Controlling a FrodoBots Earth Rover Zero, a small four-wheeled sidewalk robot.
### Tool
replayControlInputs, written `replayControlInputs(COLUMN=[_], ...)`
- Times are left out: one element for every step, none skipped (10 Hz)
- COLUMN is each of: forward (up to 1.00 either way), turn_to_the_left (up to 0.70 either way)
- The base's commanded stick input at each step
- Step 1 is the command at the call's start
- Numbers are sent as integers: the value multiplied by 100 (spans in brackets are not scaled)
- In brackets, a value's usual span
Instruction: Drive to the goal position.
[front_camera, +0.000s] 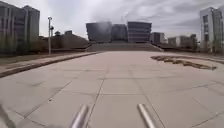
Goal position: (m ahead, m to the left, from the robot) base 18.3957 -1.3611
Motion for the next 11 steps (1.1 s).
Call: replayControlInputs(forward=[100, 100, 100, 100, 100, 100, 100, 100, 100, 100, 100], turn_to_the_left=[-27, -27, -27, -27, -8, 0, 0, 0, 0, 0, 0])
